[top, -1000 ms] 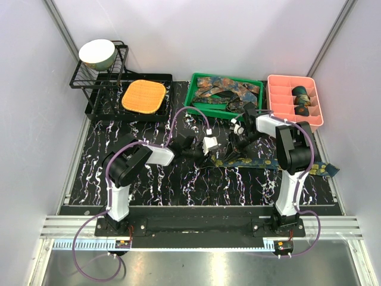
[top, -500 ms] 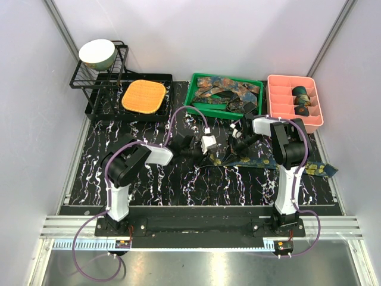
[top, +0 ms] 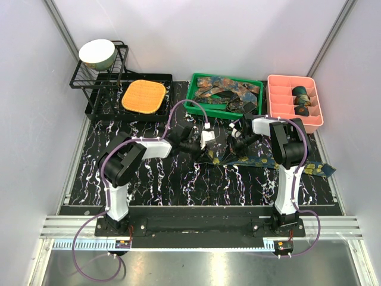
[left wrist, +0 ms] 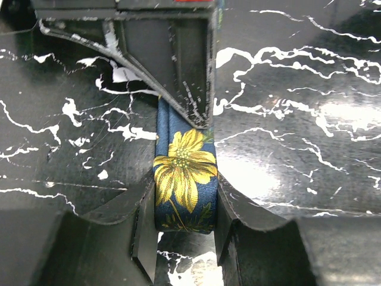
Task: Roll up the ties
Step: Roll the tie at the center of the board.
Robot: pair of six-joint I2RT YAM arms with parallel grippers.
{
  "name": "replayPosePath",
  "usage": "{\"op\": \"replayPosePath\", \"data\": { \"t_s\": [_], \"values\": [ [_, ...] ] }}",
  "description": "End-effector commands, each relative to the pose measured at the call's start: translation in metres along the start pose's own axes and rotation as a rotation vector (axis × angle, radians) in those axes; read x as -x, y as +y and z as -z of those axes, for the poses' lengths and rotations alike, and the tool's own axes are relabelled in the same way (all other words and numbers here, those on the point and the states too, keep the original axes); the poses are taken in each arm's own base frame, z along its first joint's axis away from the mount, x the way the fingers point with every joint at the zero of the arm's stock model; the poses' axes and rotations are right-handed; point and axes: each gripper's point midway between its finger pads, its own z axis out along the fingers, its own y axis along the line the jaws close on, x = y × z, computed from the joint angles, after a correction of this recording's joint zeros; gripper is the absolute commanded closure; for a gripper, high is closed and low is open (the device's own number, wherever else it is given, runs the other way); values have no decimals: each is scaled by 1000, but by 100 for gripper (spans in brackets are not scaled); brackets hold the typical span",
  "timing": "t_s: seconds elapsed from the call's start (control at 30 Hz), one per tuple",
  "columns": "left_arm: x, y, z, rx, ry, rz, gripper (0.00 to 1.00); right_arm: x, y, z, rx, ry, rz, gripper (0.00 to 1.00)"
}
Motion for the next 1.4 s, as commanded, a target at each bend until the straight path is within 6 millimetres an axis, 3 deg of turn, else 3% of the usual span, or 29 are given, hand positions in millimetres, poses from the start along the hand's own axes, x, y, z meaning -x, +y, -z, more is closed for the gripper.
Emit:
{"op": "replayPosePath", "data": {
  "t_s": [0.0,0.1,0.13,0.2,0.23,0.27,0.33,0.37,0.5,0.57,0.63,0.8,1.0,1.23,1.37],
  "values": [
    [45,-9,8,-47,-82,-67,83,-2,-57,-17,-200,14,-70,96],
    [39,-13,6,-53,-42,-90,83,-1,-60,-17,-209,15,-71,96],
    [27,-16,7,-59,6,-92,84,-1,-60,-17,-211,15,-72,96],
    [19,-5,7,11,71,-104,87,-1,-61,-17,-218,17,-73,96],
    [4,-8,10,13,139,-69,87,-2,-62,-17,-218,19,-73,96],
    [-3,2,12,66,194,-65,87,-1,-62,-16,-217,16,-73,96],
    [-25,-4,17,53,305,-46,88,-1,-62,-16,-214,17,-74,96],
    [-32,3,18,85,357,-53,88,-1,-62,-15,-212,15,-74,97],
    [-57,-4,23,70,537,-51,88,-1,-50,-15,-153,19,-61,96],
    [-56,3,20,97,567,-70,87,1,-38,-12,-112,4,-34,96],
    [-64,-7,17,72,655,-94,87,4,-27,-10,-69,-8,-14,94],
    [-84,-7,12,74,772,-71,85,11,3,6,14,-47,47,89],
    [-88,-9,10,62,802,-74,83,5,48,28,180,-80,100,68],
    [-89,-10,9,45,808,-73,82,8,68,30,281,-133,118,52],
    [-90,-13,8,29,802,-70,80,4,60,16,283,-119,111,52]
  ]
}}
